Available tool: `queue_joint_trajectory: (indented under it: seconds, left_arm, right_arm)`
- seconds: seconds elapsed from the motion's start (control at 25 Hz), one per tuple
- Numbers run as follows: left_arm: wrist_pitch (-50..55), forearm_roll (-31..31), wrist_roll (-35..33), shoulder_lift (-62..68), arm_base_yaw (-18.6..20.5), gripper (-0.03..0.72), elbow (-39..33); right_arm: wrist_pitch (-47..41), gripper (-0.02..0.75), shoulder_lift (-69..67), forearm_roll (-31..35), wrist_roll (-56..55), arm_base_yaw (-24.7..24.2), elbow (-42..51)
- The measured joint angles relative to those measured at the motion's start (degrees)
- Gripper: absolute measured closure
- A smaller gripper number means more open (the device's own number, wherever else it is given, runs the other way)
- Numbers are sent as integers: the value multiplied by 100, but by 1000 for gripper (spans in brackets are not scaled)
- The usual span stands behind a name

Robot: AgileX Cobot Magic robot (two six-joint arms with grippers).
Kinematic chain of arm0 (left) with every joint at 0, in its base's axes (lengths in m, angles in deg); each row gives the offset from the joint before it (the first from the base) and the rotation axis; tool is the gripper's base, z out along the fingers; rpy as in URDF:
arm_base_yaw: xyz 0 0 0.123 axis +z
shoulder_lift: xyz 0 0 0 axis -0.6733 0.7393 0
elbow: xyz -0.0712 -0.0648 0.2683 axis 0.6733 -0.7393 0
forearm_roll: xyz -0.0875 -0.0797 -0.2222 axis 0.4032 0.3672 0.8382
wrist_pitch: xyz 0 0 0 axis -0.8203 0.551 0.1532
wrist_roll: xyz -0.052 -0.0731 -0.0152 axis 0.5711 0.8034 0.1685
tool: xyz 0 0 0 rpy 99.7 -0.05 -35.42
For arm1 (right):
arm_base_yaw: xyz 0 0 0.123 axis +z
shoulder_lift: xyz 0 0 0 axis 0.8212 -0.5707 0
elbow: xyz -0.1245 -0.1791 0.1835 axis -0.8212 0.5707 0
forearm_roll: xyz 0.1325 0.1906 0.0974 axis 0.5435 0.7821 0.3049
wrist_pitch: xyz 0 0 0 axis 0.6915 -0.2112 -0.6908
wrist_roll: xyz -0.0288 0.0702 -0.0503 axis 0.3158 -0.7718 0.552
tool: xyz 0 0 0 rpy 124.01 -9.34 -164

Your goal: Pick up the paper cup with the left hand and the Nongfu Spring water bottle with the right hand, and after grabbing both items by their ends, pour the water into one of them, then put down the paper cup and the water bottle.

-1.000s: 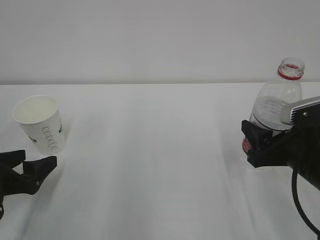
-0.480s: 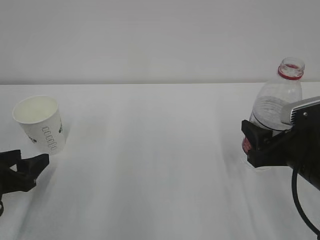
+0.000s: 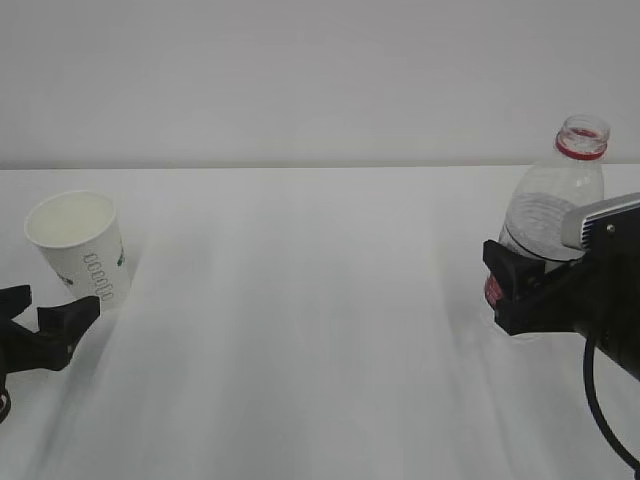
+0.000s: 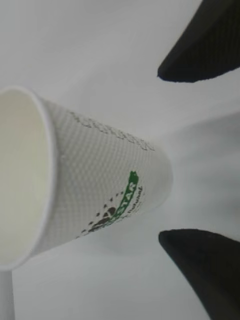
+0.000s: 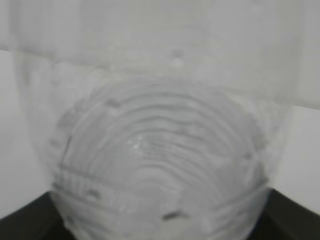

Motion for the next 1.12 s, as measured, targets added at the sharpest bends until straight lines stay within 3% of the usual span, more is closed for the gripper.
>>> queue_joint_trajectory:
  seconds: [1.12]
  left_arm:
    - [24,-20,170,547,0,0,1207]
  right_arm:
    - [0,223,-73,0,0,0,0]
